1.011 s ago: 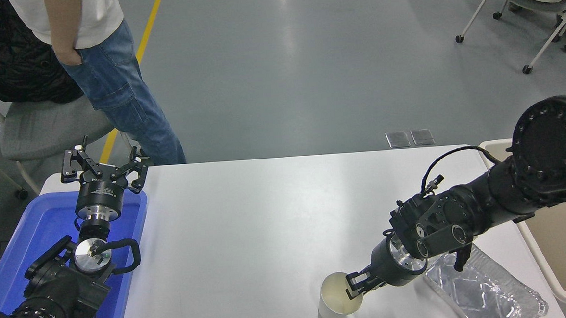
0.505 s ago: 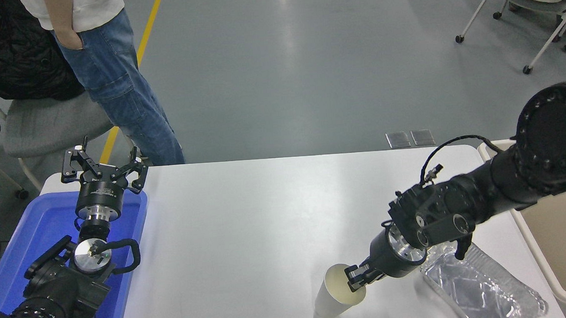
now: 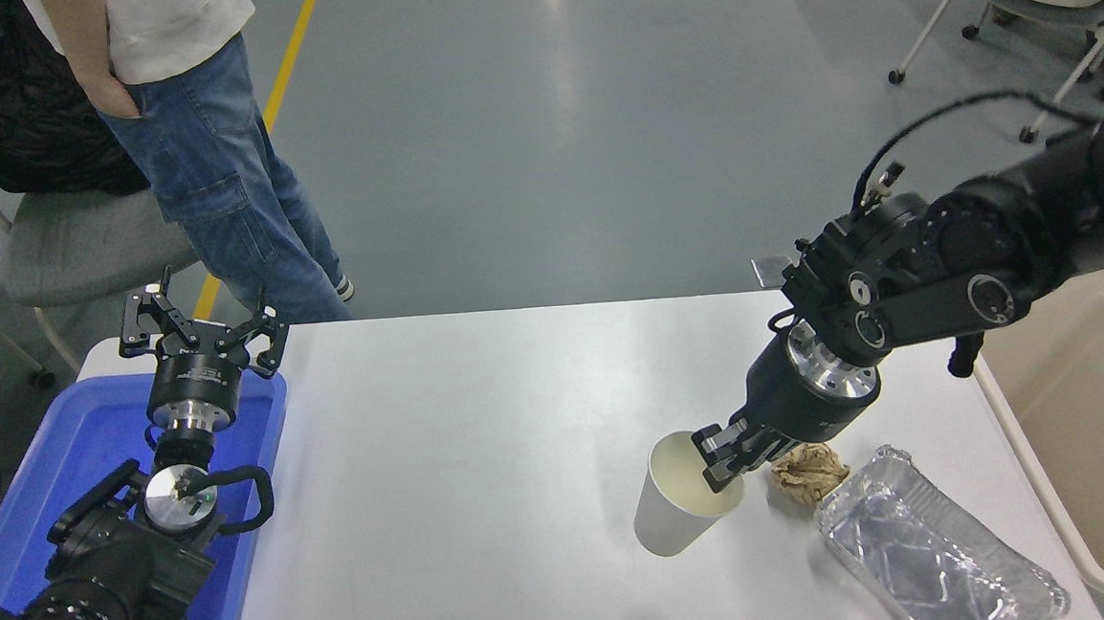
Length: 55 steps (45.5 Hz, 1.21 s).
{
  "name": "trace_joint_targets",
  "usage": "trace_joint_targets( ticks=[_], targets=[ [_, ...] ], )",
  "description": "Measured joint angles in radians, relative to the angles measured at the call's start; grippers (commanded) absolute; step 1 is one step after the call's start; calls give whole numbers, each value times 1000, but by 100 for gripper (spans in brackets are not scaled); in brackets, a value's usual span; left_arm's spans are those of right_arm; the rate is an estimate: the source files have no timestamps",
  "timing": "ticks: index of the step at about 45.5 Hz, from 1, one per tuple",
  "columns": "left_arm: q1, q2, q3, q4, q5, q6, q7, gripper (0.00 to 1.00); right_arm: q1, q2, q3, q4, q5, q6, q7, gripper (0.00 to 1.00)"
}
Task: Pick up paper cup place in dustbin
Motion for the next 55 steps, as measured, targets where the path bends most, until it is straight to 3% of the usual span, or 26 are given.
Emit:
trace_joint_targets(
  ticks=[13,30,43,55],
  targets=[
    [-1,0,1,0,-2,1,0,99,200,-43,-27,19,0,142,-3,0],
    [-3,1,6,0,-4,2,-1,99,326,-105,-121,8,-5,200,-6,0],
    [-4,1,7,0,-5,2,-1,99,357,-230,-201,-92,-10,148,-10,0],
    [-4,1,7,0,-4,2,0,99,254,-408,-199,-246,23,-47,-12,0]
  ],
)
